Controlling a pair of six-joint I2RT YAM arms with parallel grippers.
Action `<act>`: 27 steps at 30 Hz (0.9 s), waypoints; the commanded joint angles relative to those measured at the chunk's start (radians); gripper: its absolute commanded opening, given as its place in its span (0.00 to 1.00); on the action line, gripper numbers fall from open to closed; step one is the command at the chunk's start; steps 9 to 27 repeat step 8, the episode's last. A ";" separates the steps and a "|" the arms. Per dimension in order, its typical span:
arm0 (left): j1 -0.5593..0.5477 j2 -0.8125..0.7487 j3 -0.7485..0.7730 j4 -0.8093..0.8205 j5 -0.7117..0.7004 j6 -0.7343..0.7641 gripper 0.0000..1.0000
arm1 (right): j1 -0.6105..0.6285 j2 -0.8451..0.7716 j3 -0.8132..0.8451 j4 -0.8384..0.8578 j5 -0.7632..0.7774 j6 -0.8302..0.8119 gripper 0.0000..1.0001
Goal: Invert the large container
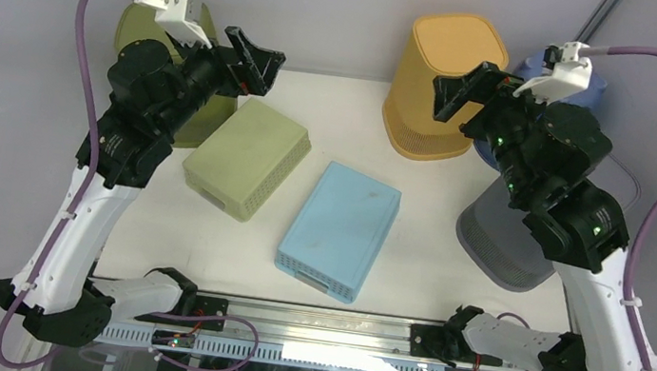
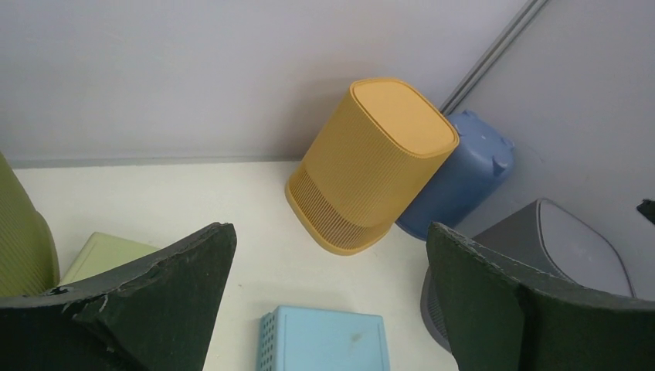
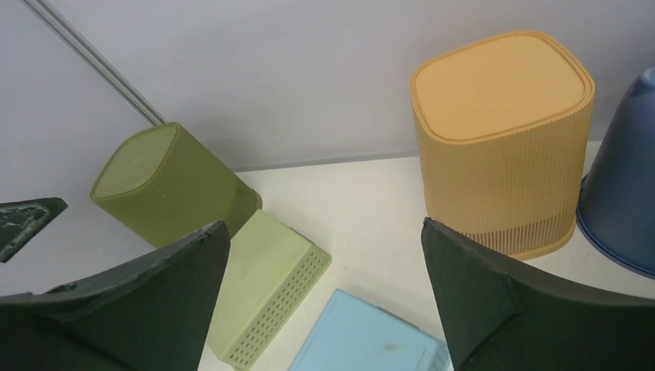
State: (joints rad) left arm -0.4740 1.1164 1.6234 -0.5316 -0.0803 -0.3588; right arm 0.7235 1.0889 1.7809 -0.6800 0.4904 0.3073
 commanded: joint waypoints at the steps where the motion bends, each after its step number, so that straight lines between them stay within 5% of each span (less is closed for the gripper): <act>1: 0.001 -0.044 -0.002 0.060 -0.097 -0.102 0.99 | -0.001 -0.007 0.027 0.013 0.016 0.009 0.99; 27: 0.002 -0.097 -0.044 0.102 -0.088 -0.104 0.99 | 0.000 -0.019 0.008 0.009 0.025 0.027 0.99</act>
